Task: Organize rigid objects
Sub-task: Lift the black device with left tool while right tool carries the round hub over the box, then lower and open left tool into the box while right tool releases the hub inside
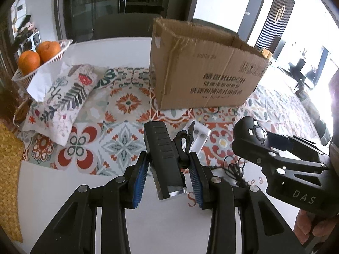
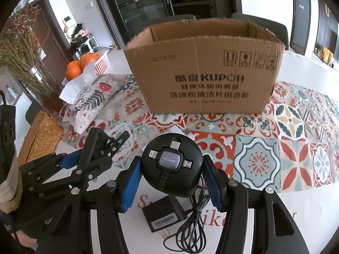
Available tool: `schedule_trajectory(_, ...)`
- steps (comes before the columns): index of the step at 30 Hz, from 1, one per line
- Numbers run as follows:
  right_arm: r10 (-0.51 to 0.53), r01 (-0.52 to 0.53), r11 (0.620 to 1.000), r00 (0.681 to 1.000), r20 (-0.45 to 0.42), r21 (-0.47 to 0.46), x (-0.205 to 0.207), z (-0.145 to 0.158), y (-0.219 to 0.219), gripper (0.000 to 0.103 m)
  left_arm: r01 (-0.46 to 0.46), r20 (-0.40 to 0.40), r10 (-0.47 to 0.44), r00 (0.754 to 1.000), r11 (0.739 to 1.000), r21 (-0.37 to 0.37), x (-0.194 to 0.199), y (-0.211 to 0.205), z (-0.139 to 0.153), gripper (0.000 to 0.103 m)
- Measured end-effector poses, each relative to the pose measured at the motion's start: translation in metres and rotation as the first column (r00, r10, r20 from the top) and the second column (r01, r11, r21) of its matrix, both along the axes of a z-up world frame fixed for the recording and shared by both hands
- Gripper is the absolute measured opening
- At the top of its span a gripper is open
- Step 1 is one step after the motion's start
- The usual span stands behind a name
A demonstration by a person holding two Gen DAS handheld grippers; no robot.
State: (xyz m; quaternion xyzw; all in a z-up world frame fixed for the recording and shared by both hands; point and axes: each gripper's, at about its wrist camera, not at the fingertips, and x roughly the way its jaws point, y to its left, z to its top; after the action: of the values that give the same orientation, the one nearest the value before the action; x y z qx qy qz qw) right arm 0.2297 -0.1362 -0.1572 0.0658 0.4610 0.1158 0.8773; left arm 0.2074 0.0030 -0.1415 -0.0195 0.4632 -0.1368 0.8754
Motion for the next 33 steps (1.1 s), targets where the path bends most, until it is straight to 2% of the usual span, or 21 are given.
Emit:
schedule_trajectory(17, -0.059, 0.061, 0.998, 0.987, 0.150, -0.009, 0.003, 0.061, -0.019, 0.057, 0.043, 0.167, -0.038, 0.985, 0.999, -0.025, 0.015, -0.020, 0.067, 0.038)
schedule_trajectory(28, -0.110, 0.118, 0.993, 0.958, 0.265, -0.014, 0.017, 0.106, -0.034, 0.057, 0.099, 0.250, -0.083, 0.965, 0.994, -0.053, 0.038, -0.037, 0.111, 0.038)
schedule_trajectory(33, -0.130, 0.142, 0.990, 0.945, 0.299, -0.018, 0.028, 0.121, -0.039, 0.057, 0.119, 0.280, -0.103, 0.954, 0.992, -0.040, 0.049, -0.044, 0.127, 0.038)
